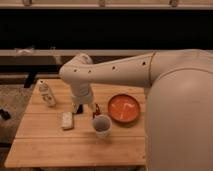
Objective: Push the ceramic bowl across the table
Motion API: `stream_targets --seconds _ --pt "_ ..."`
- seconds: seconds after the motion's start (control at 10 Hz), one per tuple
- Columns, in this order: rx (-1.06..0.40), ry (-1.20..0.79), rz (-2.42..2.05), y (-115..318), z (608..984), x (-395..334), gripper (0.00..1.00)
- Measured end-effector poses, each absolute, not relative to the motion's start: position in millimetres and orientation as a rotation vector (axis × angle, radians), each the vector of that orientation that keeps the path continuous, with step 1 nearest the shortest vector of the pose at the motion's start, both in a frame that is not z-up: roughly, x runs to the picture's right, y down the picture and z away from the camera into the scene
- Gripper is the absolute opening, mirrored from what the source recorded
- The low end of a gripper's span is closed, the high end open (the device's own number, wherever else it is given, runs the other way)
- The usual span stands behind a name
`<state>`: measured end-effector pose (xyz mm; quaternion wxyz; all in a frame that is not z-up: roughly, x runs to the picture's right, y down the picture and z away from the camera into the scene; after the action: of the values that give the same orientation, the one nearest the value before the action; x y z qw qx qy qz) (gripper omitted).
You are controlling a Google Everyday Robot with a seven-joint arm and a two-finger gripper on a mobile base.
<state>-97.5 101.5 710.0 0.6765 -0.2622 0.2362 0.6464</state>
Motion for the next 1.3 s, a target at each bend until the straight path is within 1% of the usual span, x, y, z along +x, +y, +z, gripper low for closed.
stream_targets --seconds 0.2,0.5,0.7,0.8,1.0,1.3 --pt "-0.591 0.534 1.476 91.7 729.4 -78.4 0.65" --pt "-0.583 0.542 1.555 68.8 776.4 -22.3 0.65" --pt "-0.575 0.542 1.61 61.5 801.2 11.7 0.65" --pt "-0.571 0.544 1.643 61.1 816.1 30.9 0.65" --pt "-0.565 0.561 1.708 76.0 848.7 64.7 0.65" --pt "-0.57 0.593 1.759 94.7 879.4 86.7 0.65"
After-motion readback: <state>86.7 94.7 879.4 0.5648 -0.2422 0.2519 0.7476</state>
